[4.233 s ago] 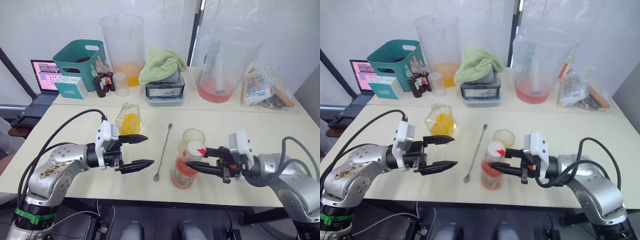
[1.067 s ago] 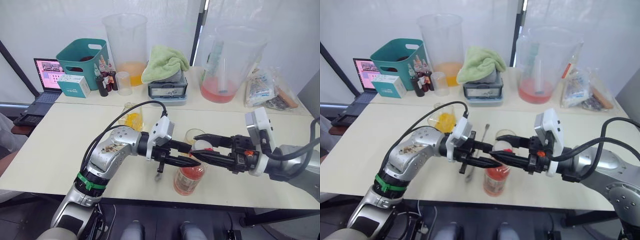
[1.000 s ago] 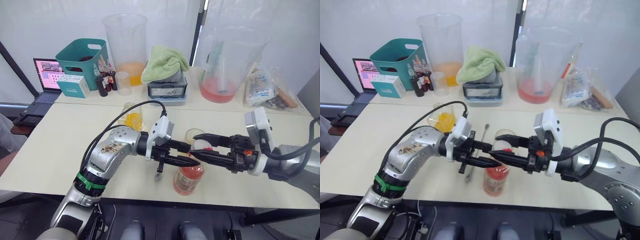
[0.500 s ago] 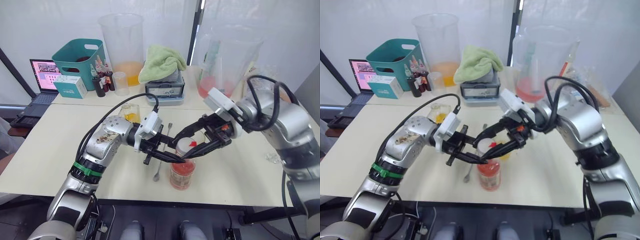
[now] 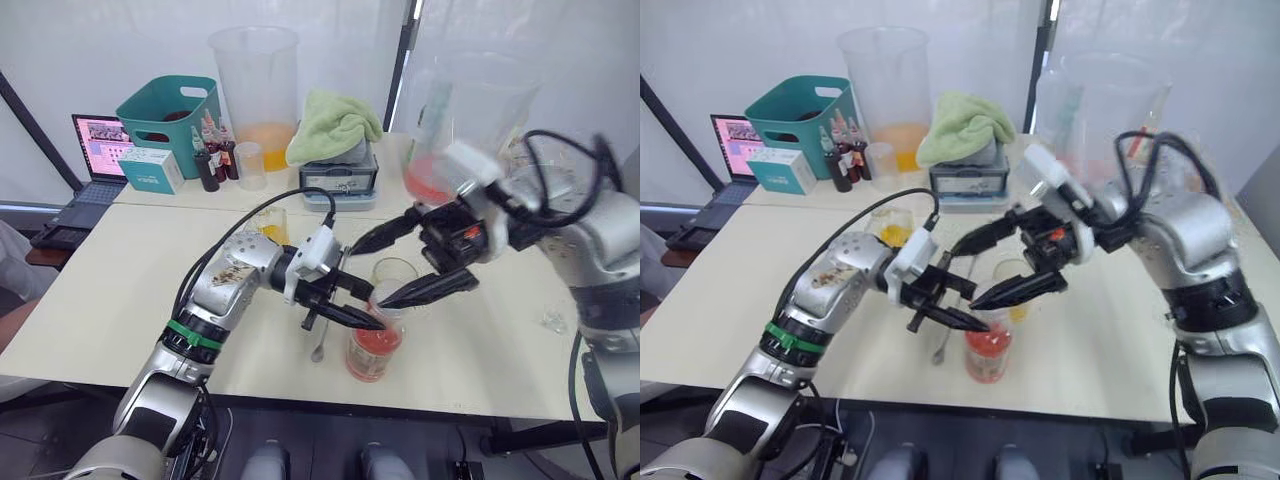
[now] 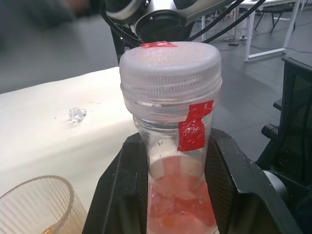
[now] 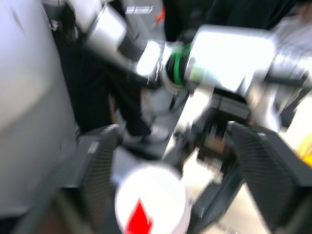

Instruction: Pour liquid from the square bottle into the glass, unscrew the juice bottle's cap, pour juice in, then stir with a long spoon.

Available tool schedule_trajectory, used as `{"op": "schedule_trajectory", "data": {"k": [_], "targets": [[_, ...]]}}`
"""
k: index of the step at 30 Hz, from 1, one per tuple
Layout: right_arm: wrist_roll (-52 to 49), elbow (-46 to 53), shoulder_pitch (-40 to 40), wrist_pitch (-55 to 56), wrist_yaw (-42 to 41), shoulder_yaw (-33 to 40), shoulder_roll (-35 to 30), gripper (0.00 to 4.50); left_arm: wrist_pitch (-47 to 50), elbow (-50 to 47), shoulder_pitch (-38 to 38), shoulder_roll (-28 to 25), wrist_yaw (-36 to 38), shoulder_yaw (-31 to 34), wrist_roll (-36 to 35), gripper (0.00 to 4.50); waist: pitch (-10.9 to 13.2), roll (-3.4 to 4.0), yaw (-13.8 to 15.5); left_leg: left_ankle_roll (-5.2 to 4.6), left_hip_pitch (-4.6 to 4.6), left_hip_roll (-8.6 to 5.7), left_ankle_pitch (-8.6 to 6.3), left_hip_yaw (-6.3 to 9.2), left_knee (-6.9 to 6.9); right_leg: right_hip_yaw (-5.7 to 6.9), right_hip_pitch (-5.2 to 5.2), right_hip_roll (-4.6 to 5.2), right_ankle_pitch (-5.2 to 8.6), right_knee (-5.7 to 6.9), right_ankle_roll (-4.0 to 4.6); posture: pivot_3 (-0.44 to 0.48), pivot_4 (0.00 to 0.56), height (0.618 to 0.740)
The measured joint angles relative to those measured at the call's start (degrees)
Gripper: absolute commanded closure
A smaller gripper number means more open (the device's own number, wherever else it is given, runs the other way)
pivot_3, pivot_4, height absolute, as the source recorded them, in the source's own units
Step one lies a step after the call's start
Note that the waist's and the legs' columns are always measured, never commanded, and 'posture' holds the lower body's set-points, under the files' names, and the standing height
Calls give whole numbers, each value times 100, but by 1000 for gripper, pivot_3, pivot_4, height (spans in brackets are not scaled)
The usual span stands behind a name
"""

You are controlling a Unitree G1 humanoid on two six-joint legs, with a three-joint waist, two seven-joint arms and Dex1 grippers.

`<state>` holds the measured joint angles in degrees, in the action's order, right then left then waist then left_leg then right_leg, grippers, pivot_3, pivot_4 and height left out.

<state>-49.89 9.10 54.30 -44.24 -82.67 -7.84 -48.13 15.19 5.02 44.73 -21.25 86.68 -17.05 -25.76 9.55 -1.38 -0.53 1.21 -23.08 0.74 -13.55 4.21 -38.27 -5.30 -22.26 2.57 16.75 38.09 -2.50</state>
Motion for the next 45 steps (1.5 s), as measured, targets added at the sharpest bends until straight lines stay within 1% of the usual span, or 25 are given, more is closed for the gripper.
{"op": "schedule_trajectory", "data": {"k": [2,3,6,9,12,16,18,21,25,26,27,28,30,32,35,38,41,44,45], "targets": [[-265,288,-227,-272,409,407,-27,30,1,-2,12,34,-32,-10,35,3342,0,0,-6,0,0,0,0,2,0,2,0,0,0,0,0,0,150,740],[-519,631,-577,-460,825,810,-65,30,3,-41,9,60,-75,-28,70,3342,0,0,26,0,-8,-1,0,18,-1,16,3,-1,0,0,0,0,150,740],[-1108,1511,-1420,-934,2027,1658,-137,30,24,-150,-42,56,-209,-22,97,3342,-1,1,48,0,-13,-3,0,18,-3,13,1,0,0,0,0,0,150,740],[-1436,2534,-2268,-1205,3331,2234,-210,30,134,-298,-109,45,-392,-20,107,3342,-2,2,50,0,-11,-2,0,19,-3,13,4,-2,0,-1,0,0,150,740],[-1981,3343,-2990,-1342,4657,2509,-172,30,213,-433,-189,37,-547,-1,105,3342,-1,3,32,-1,-12,-3,3,14,-4,7,4,-2,1,-4,-1,0,150,740],[-2559,4012,-3659,-1271,6021,2667,-170,30,246,-552,-285,27,-709,5,101,3342,-1,2,35,-2,-11,-4,6,14,-7,7,11,-2,1,-8,-2,0,150,740],[-2727,4199,-3890,-1230,6485,2654,-183,30,252,-593,-300,24,-751,5,97,3342,-1,2,33,-1,-13,-5,7,13,-7,5,10,-2,1,-11,-2,0,150,740],[-3012,4266,-4036,-1008,6945,2671,-272,30,272,-679,-351,16,-814,6,94,3342,-1,2,28,-2,-12,-3,9,11,-7,4,11,-3,2,-12,-2,0,150,740],[-3255,4311,-4206,-758,7294,2674,-437,30,286,-742,-404,8,-855,11,85,3342,-1,2,28,-2,-13,-4,9,10,-7,1,11,-4,2,-14,-2,0,150,740],[-3299,4319,-4212,-689,7347,2673,-475,537,288,-745,-405,7,-855,10,83,3342,-1,2,28,-2,-13,-4,9,10,-7,1,11,-5,2,-14,-2,0,150,740],[-3361,4319,-4212,-618,7408,2672,-487,895,290,-745,-404,6,-855,11,83,3342,-1,2,28,-2,-13,-3,9,10,-7,1,11,-6,2,-16,-2,0,150,740],[-3410,4320,-4213,-579,7452,2668,-487,1138,290,-745,-404,6,-855,11,82,3342,-1,2,28,-2,-12,-3,9,11,-6,1,11,-6,2,-16,-2,0,150,740],[-3467,4319,-4233,-488,7536,2651,-496,1857,290,-743,-404,5,-854,11,82,3342,-1,2,28,-2,-13,-3,9,11,-6,0,11,-6,2,-16,-2,0,150,740],[-3469,4318,-4280,-379,7593,2635,-548,2447,290,-740,-403,4,-853,11,81,3342,-1,2,28,-2,-13,-3,9,10,-7,-1,11,-6,2,-17,-2,0,150,740],[-3468,4306,-4325,-297,7658,2598,-564,3513,290,-736,-397,-2,-849,12,82,3342,-1,2,26,-2,-13,-2,9,10,-6,-1,11,-8,2,-17,-2,0,150,740],[-3468,4305,-4327,-201,7675,2508,-613,4483,293,-726,-388,-3,-847,12,82,3342,-1,2,22,-2,-13,-2,9,10,-6,-2,11,-8,2,-18,-2,0,150,740],[-3470,4298,-4339,-108,7693,2441,-653,4483,311,-721,-384,-5,-847,12,81,3342,-1,2,22,-2,-14,-2,9,10,-6,-2,12,-8,2,-19,-2,0,150,740],[-3579,4254,-4372,-34,7736,2433,-683,3661,351,-719,-374,-5,-847,14,82,3342,-1,2,22,-2,-14,-2,9,10,-6,-2,12,-8,2,-20,-2,0,150,740],[-3704,4243,-4396,4,7749,2437,-738,3259,353,-719,-372,-4,-847,13,82,3342,-1,2,22,-2,-14,-2,9,10,-6,-3,12,-8,2,-19,-2,0,150,740]]}}
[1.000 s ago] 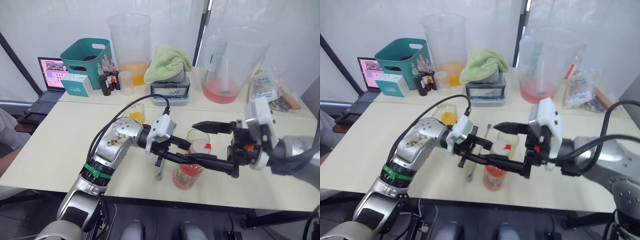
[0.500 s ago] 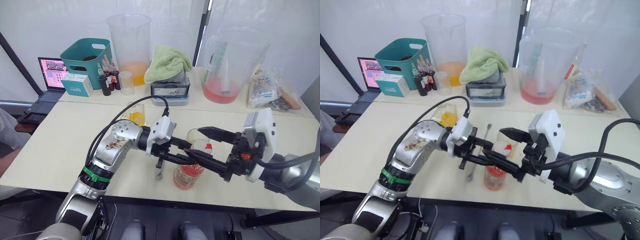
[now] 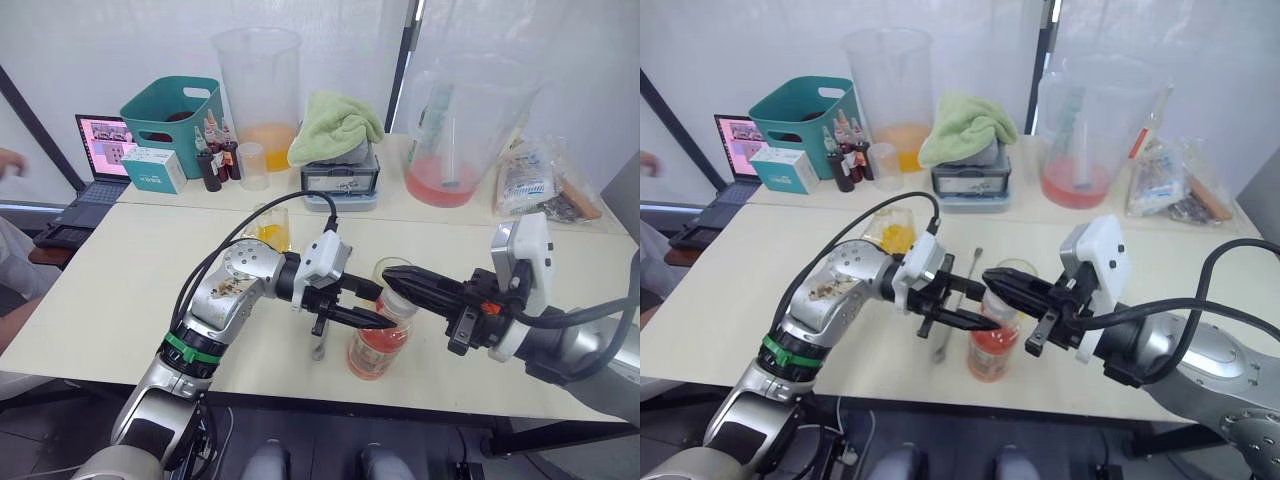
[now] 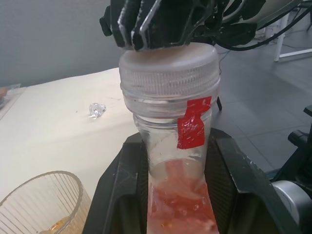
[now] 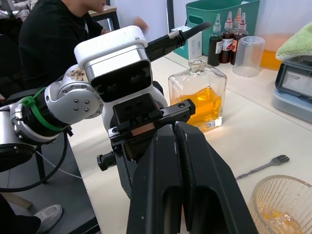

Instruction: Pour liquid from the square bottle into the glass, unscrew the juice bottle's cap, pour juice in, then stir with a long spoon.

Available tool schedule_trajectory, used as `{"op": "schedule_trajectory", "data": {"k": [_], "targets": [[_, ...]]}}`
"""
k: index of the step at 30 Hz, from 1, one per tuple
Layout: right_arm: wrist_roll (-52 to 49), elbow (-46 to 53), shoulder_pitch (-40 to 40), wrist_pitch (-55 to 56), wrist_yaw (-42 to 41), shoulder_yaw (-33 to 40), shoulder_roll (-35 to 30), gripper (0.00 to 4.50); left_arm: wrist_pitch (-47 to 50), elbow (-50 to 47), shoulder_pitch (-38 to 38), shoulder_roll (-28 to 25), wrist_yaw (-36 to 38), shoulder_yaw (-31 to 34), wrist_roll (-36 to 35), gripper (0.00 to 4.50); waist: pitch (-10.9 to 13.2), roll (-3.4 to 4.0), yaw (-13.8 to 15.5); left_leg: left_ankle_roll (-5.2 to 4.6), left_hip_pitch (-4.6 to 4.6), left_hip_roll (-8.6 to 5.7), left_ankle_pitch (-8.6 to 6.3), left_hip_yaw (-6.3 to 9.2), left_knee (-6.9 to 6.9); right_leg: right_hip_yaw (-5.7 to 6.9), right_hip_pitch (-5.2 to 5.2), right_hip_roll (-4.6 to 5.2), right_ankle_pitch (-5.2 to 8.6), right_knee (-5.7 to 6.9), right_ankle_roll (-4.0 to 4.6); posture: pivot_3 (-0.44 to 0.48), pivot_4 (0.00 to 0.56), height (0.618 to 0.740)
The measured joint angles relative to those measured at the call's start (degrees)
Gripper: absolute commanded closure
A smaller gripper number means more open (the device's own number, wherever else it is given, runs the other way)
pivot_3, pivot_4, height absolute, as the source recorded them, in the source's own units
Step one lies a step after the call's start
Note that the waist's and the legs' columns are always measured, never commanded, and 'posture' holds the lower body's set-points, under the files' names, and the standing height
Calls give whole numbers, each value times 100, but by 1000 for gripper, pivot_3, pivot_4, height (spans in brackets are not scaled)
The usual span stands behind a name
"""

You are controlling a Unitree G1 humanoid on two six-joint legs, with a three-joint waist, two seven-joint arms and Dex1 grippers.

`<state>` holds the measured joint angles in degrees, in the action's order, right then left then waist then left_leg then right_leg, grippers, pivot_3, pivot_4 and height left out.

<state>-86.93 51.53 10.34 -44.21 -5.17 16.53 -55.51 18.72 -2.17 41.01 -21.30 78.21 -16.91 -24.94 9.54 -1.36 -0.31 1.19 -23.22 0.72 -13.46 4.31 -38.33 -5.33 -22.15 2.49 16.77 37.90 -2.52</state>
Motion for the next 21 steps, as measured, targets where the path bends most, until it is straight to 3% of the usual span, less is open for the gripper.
{"op": "schedule_trajectory", "data": {"k": [10,21], "targets": [[-372,-4,-412,45,55,208,-522,35,11,40,32,8,3,-1,0,3342,0,-1,-5,0,-1,1,0,-1,0,-1,2,-2,0,-8,0,0,150,740],[17,-36,-473,46,155,25,-519,35,20,44,36,23,5,-1,-1,3342,0,-1,0,-1,-6,1,1,-2,0,-3,2,-2,0,-20,0,0,150,740]]}}
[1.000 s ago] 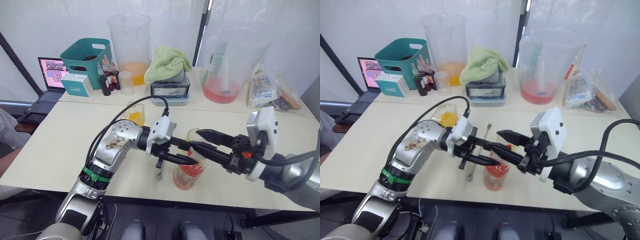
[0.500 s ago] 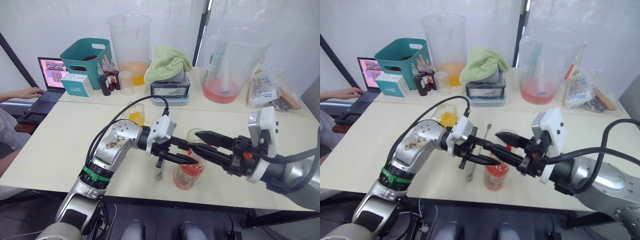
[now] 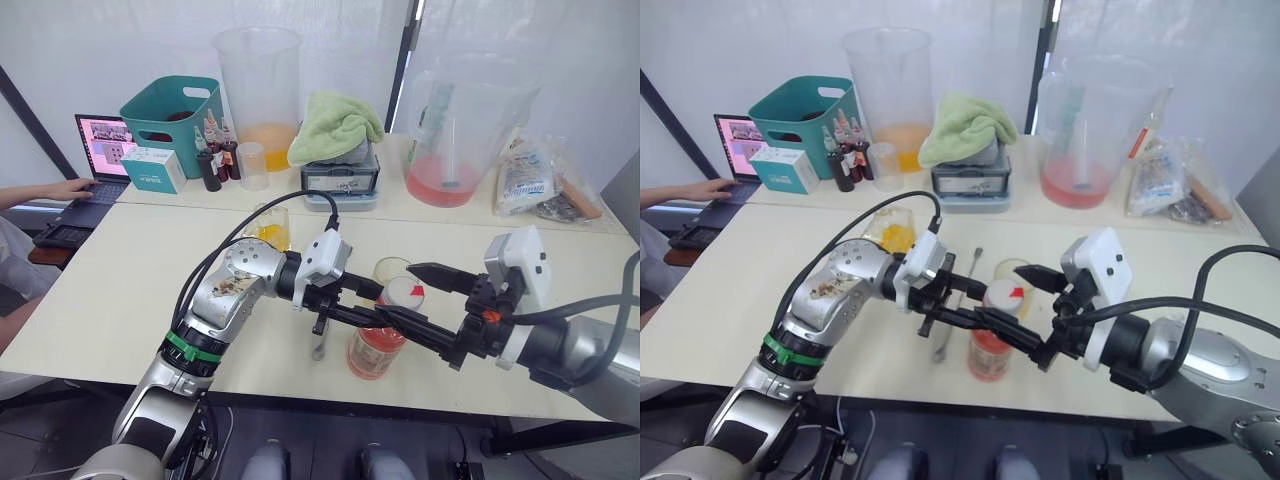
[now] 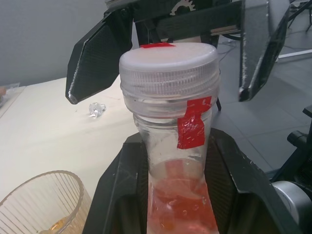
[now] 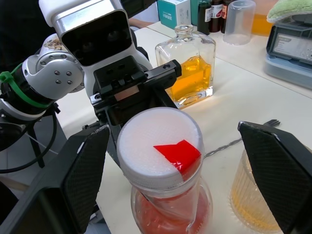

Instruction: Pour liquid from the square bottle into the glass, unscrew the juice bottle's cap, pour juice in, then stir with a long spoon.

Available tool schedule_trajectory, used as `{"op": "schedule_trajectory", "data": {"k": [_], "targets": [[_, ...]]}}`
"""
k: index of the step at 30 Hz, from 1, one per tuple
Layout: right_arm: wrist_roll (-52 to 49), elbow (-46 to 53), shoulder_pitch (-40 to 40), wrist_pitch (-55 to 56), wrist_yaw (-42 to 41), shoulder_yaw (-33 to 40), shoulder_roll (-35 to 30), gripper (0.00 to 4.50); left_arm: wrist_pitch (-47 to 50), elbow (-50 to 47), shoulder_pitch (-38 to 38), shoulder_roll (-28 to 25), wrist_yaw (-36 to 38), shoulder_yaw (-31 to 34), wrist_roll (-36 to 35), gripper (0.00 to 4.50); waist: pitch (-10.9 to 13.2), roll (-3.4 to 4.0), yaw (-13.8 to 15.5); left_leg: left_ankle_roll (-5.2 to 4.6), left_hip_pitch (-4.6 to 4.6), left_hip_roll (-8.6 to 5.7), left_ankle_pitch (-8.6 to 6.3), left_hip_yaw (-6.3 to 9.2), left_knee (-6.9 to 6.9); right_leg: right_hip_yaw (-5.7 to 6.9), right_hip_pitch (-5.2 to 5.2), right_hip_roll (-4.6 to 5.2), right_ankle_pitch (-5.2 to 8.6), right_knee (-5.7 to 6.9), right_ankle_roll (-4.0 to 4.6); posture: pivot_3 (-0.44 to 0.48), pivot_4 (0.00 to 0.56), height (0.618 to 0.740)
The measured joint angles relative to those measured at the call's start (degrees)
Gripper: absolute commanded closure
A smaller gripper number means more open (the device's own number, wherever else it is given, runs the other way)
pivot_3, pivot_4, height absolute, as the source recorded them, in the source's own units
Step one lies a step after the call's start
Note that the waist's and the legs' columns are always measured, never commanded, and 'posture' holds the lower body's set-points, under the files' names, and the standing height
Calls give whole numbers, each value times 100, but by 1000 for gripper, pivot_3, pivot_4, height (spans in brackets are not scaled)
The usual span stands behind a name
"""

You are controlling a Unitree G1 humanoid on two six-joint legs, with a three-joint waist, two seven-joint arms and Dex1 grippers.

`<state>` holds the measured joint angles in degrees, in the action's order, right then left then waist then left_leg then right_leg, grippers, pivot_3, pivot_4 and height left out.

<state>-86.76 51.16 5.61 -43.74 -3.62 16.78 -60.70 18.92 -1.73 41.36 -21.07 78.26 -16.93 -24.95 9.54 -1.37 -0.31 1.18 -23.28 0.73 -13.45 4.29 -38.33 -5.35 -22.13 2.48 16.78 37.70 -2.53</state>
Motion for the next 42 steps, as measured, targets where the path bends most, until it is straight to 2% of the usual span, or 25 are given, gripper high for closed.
{"op": "schedule_trajectory", "data": {"k": [3,5,11,17,21,23,28,32,35,37,39,40,42], "targets": [[31,1,-40,2,-3,-15,33,35,1,0,0,0,1,0,0,3342,0,0,-1,0,0,0,0,0,0,0,0,0,0,-1,0,0,150,740],[46,1,-43,6,-2,-26,66,884,2,0,0,0,1,0,0,3342,0,0,-1,0,0,0,0,-1,0,-1,0,0,0,-1,0,0,150,740],[52,39,-41,16,-18,-49,114,2721,15,20,27,10,-8,0,0,3342,0,0,-2,0,-1,0,0,-1,0,-1,0,0,0,-1,0,0,150,740],[128,-28,44,16,-149,-126,176,2720,29,33,39,-6,-7,6,0,3342,0,0,-23,-1,0,1,0,-2,1,-1,0,-1,0,-3,0,0,150,740],[572,-483,532,-25,-948,-483,168,2720,29,65,37,-52,-53,84,12,3342,0,0,-46,-4,2,3,2,-6,1,-1,-1,-2,0,-6,0,0,150,740],[1012,-969,981,-34,-1812,-797,104,2720,28,117,61,-72,-80,119,24,3342,1,1,-61,-7,4,3,4,-10,1,-2,-2,-3,0,-6,0,0,150,740],[2495,-2578,2585,44,-4849,-1925,67,2720,20,154,61,-80,-48,145,17,3342,4,9,-78,-8,10,7,4,-12,9,1,-5,-4,0,-2,1,0,150,740],[3721,-4103,4223,195,-6972,-3077,560,2720,29,178,66,-133,-29,212,13,3342,9,18,-136,-8,10,9,4,-17,12,1,-15,-3,-1,4,1,0,150,740],[4229,-4665,4710,306,-7864,-3365,787,2720,42,169,60,-112,-27,206,10,3342,10,20,-80,-7,6,2,4,-3,11,5,-19,0,-1,31,1,0,150,740],[4402,-4837,4802,350,-8154,-3383,901,2720,50,162,59,-107,-27,198,11,3342,10,20,-41,-7,4,0,3,2,11,10,-20,2,-2,32,2,0,150,740],[4489,-4861,4811,315,-8262,-3329,960,1683,64,154,59,-99,-27,198,11,3342,10,20,-32,-7,1,-1,3,6,11,12,-21,5,-2,32,2,0,150,740],[4478,-4842,4809,248,-8296,-3314,1003,1499,64,122,61,-101,1,191,10,3342,10,20,-35,-7,1,-1,3,6,11,13,-21,5,-2,31,2,0,150,740],[4303,-4747,4761,28,-8193,-3113,1173,657,62,39,62,-67,2,123,27,3342,10,20,-30,-7,1,-4,3,8,11,13,-21,7,-2,36,2,0,150,740]]}}
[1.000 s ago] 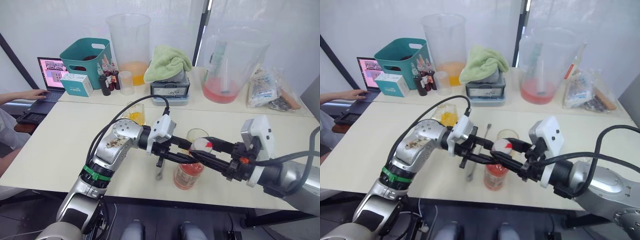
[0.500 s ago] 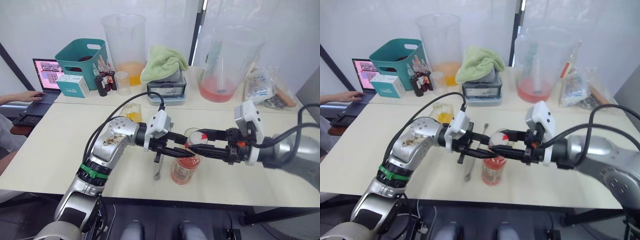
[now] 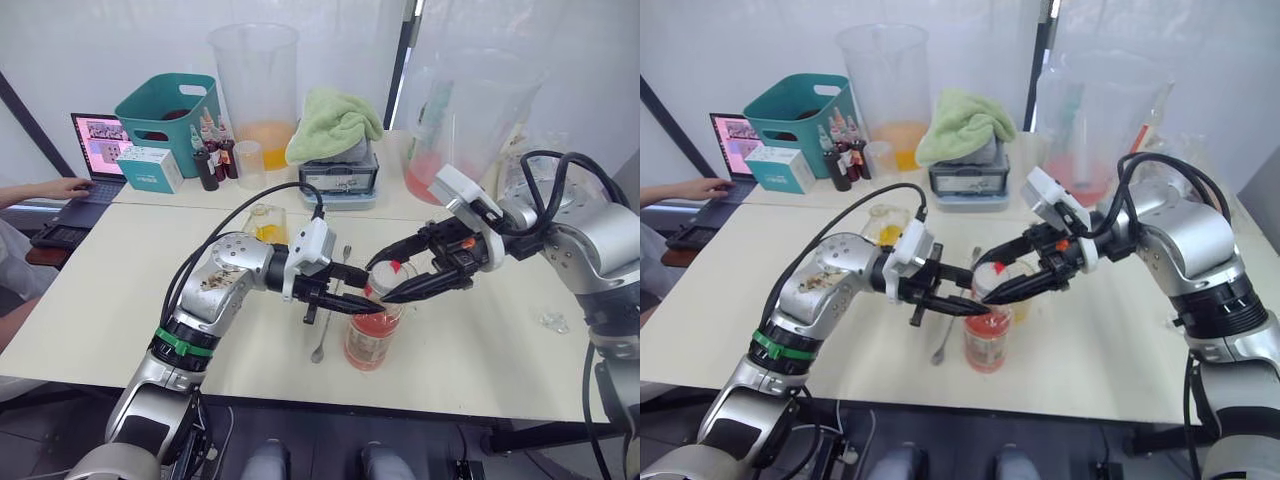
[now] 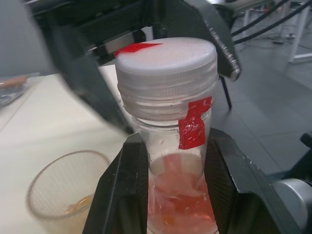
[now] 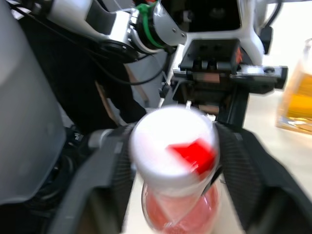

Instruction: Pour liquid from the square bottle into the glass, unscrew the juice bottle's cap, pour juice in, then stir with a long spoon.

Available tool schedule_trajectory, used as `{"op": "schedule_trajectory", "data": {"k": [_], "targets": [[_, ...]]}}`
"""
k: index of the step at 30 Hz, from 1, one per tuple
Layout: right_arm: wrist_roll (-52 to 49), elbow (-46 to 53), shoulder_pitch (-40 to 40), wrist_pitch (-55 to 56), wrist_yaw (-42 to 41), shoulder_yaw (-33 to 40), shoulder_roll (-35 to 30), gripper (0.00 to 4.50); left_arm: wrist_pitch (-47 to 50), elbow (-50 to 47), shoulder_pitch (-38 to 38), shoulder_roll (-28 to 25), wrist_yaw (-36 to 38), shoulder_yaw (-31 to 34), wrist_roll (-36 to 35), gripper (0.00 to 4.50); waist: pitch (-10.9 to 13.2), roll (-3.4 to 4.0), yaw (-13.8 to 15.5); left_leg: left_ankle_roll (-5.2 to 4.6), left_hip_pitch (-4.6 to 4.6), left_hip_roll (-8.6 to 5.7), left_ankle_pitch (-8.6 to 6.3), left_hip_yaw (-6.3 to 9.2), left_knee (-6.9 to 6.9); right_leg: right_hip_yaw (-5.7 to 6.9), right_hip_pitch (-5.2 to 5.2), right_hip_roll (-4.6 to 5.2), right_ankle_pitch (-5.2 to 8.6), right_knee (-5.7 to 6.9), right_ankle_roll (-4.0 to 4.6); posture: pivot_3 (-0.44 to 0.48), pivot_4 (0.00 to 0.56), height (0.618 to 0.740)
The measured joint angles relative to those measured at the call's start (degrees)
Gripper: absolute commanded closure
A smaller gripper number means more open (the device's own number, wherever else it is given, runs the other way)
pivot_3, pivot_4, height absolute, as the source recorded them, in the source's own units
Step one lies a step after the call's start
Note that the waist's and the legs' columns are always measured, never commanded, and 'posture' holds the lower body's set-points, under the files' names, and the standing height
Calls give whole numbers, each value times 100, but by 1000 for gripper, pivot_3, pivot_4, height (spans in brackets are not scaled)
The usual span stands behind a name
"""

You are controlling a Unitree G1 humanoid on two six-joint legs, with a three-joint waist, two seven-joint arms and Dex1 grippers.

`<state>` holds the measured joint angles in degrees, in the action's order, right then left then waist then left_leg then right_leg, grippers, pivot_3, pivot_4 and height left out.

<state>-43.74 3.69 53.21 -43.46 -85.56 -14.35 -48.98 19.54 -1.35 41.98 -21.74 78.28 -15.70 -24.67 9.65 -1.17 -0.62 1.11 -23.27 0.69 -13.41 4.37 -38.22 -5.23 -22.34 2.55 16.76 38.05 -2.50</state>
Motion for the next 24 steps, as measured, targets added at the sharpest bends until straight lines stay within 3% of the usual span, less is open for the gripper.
{"op": "schedule_trajectory", "data": {"k": [2,7,14,20,24], "targets": [[-149,163,-36,-179,211,261,31,21,-6,-33,3,22,-1,-40,2,3342,0,0,9,0,1,0,0,2,0,2,1,0,0,1,0,0,150,740],[-827,1201,-695,-852,1336,1455,-40,21,-14,-61,-8,18,-13,-60,0,3342,0,0,38,0,1,-1,0,8,0,7,5,0,0,0,0,0,150,740],[-2079,3300,-2267,-1702,3860,2962,-187,21,-21,-126,-53,9,-55,-65,0,3342,0,0,45,0,2,-1,0,8,0,5,8,-1,0,1,0,0,150,740],[-2845,4364,-3155,-1757,6298,3194,5,21,-21,-177,-114,10,-102,-49,-10,3342,-1,0,27,0,0,-5,1,8,0,0,12,-1,1,-2,-1,0,150,740],[-3360,4562,-3445,-1644,7162,3249,-35,21,-19,-192,-128,7,-106,-45,-12,3342,0,-1,13,0,1,-4,1,7,0,-1,12,-2,1,-2,0,0,150,740]]}}
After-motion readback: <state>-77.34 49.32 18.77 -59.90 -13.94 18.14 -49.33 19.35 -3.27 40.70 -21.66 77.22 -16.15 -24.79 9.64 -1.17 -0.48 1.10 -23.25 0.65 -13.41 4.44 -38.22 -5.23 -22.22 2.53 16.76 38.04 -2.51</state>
